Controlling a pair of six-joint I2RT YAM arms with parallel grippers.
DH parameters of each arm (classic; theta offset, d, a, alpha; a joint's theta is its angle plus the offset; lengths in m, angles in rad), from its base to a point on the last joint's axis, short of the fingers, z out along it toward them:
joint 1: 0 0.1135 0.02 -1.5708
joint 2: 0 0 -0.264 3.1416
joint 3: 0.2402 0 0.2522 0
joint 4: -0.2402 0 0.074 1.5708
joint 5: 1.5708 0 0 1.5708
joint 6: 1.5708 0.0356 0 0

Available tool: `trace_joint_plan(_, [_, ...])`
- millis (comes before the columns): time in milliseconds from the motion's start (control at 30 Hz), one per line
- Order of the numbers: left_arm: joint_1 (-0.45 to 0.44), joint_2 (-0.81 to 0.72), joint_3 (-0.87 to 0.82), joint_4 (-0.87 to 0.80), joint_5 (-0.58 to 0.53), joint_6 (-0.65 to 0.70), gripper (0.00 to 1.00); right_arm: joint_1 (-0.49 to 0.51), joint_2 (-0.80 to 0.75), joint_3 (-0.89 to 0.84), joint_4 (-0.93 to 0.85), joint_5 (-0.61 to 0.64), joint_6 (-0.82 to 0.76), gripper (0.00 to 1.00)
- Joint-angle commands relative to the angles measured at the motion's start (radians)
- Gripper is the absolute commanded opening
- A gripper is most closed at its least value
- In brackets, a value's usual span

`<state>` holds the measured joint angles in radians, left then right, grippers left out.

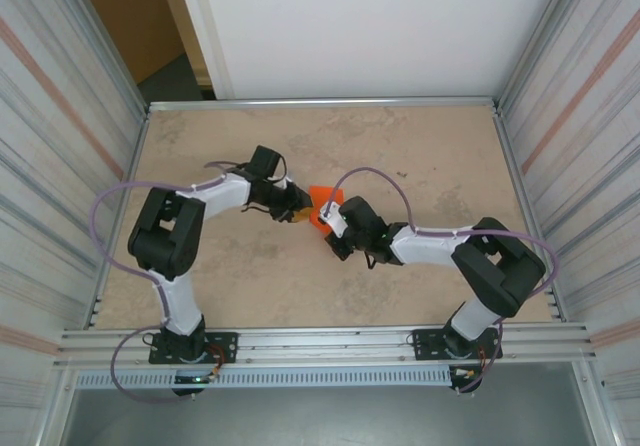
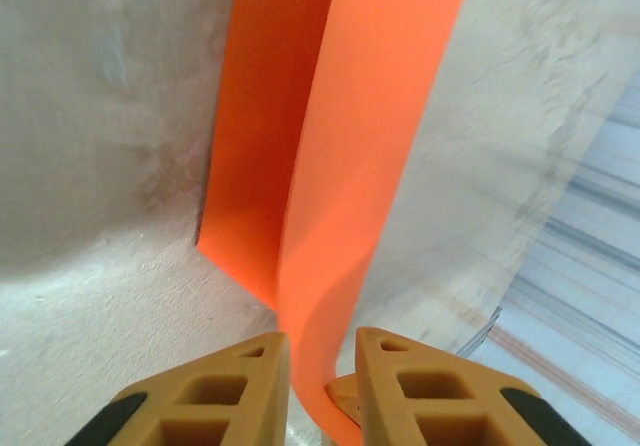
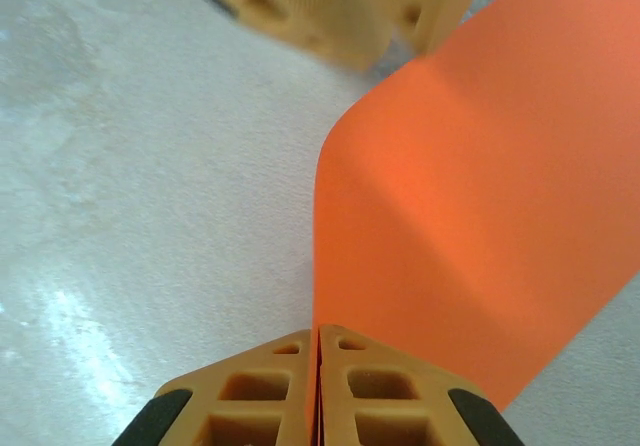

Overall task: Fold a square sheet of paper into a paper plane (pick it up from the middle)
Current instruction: Third fold the triangle at the center of the table.

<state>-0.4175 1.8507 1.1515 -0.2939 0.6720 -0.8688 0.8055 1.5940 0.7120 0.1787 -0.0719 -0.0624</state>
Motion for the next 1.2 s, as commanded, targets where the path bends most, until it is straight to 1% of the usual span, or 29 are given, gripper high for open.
trace_joint_plan(0, [0.019,-0.067,0.004,-0.003,-0.014,0.017,0.27,-0.015,-0.037,-0.014,-0.016,-0.129,0.038,0.07])
trace_joint_plan(133, [0.004,-0.032,0.053,0.001,0.01,0.03,0.28,-0.025,-0.032,-0.016,-0.019,-0.202,0.055,0.06])
trace_joint_plan(200, [-0.011,0.0,0.082,-0.006,0.005,0.039,0.27,-0.031,-0.022,-0.013,-0.021,-0.232,0.061,0.06])
trace_joint_plan(267, [-0.024,0.047,0.123,-0.034,-0.004,0.052,0.25,-0.038,-0.01,-0.01,-0.026,-0.267,0.068,0.06])
trace_joint_plan(467, [-0.044,0.16,0.209,-0.115,-0.033,0.087,0.18,-0.057,0.021,0.007,-0.044,-0.317,0.091,0.06])
trace_joint_plan(700, [-0.043,0.21,0.232,-0.197,-0.072,0.137,0.14,-0.07,0.035,0.009,-0.045,-0.337,0.107,0.07])
trace_joint_plan(933, [-0.052,0.239,0.24,-0.24,-0.096,0.171,0.11,-0.077,0.04,0.014,-0.045,-0.318,0.119,0.1])
trace_joint_plan(1067, [-0.055,0.239,0.24,-0.256,-0.11,0.185,0.1,-0.089,0.037,0.014,-0.038,-0.321,0.139,0.15])
trace_joint_plan(1167, [-0.055,0.27,0.238,-0.261,-0.114,0.193,0.09,-0.096,0.029,0.01,-0.029,-0.337,0.154,0.19])
